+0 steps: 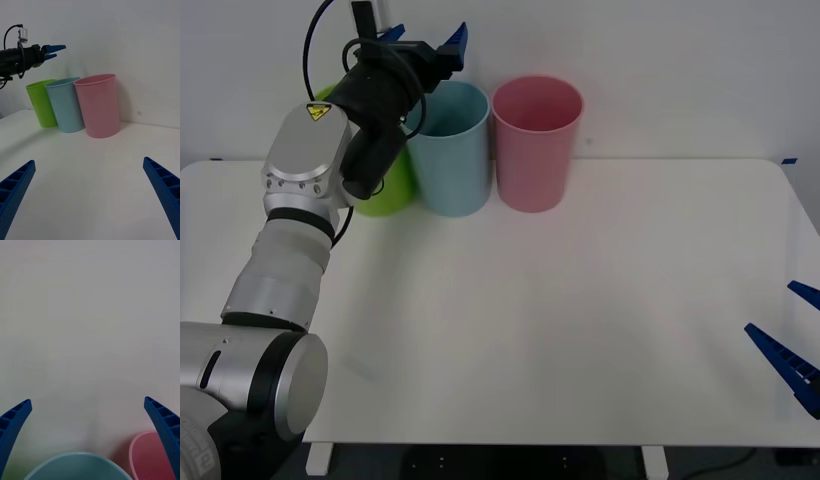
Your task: Grasp the object on the table and drop it into the matching bin: aluminum can to the light blue bin, PET bottle to the pink bin.
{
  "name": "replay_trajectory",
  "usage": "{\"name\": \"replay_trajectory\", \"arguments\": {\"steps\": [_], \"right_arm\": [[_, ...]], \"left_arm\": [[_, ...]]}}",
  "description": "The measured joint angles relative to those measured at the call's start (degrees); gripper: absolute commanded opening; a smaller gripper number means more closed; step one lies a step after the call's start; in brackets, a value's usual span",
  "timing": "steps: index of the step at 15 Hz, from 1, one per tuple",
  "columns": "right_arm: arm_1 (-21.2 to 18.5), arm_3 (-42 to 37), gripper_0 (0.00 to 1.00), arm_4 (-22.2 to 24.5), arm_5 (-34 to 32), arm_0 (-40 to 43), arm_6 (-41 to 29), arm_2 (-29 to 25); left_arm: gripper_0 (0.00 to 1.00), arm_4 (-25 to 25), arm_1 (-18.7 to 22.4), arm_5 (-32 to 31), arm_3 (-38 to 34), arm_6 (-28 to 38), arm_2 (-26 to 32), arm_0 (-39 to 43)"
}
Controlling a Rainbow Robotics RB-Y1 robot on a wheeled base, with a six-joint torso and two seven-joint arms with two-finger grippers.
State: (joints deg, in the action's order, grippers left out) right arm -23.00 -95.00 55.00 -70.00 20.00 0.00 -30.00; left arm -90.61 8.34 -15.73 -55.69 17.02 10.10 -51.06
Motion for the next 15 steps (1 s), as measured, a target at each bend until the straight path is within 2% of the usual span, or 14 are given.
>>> {"name": "replay_trajectory", "arguments": {"steps": [6,11,15], "right_arm": [[0.0,0.0,1.00,0.0,0.0,0.0,0.0,0.0],[0.0,0.0,1.00,0.0,0.0,0.0,0.0,0.0],[0.0,0.0,1.00,0.0,0.0,0.0,0.0,0.0]], "left_arm": [[1.00,3.5,1.4,-0.5,0.0,-1.0,-0.4,0.8],[1.00,16.0,7.4,-1.3,-4.1,-2.2,-7.0,4.6],[1.00,25.3,12.9,-1.5,-10.9,-3.3,-11.7,10.3]]}}
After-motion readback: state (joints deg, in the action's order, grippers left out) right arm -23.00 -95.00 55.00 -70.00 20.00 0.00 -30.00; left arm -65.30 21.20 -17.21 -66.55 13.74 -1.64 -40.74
